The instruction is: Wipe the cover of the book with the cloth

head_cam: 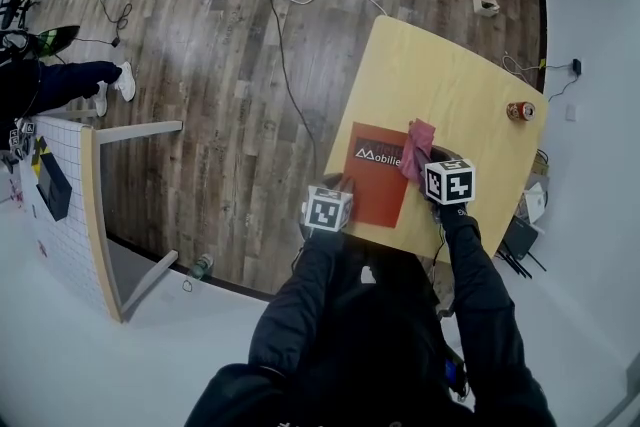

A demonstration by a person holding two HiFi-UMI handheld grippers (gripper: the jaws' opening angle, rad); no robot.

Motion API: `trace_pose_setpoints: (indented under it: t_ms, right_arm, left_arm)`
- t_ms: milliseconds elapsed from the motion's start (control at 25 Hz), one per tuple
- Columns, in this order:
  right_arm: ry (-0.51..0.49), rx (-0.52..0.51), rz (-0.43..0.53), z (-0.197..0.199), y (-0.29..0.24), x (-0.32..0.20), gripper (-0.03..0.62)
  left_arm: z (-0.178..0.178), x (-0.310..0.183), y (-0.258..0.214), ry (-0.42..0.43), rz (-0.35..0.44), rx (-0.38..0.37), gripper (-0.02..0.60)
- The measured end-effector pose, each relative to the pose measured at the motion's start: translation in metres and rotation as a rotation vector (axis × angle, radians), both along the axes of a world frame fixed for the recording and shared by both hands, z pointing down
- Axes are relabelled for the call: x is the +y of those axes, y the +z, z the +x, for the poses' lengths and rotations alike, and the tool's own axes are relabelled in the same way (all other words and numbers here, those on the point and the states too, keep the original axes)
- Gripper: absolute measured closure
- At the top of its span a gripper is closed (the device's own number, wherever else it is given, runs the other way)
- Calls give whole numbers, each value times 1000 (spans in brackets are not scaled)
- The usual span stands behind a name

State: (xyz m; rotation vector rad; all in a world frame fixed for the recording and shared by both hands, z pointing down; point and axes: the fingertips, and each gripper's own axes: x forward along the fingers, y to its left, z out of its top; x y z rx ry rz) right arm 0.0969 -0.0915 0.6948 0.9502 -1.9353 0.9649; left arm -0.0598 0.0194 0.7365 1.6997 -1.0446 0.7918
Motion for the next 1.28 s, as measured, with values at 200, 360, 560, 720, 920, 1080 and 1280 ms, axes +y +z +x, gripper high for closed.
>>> trace_pose_setpoints:
  t_ms: [200,360,560,720,920,1080,1280]
  right_arm:
    - [-1,-100,11,-28,-27,6,517]
    - [-22,-181,-8,-65,-35,13,519]
    - [-41,-253,-40,-109,-32,18,519]
    - [-44,-288,-71,-135,-26,20,517]
    - [-21,-294,-121,-145,-7,23,517]
    - [-10,-263,-146,-142,8,29,519]
    - [6,-232,-152,-133,16,31,519]
  left_arm:
    - [2,1,-4,-6,-1,14,471]
    - [2,2,-3,-7,-1,25,471]
    - [3,-1,0,-8,12,32,471]
    - [3,0,-5,-10,-2,44,471]
    - [1,0,-3,-7,2,46,470]
    - [0,0,-2,-1,7,50,471]
    - [-1,0,-4,8,2,55,469]
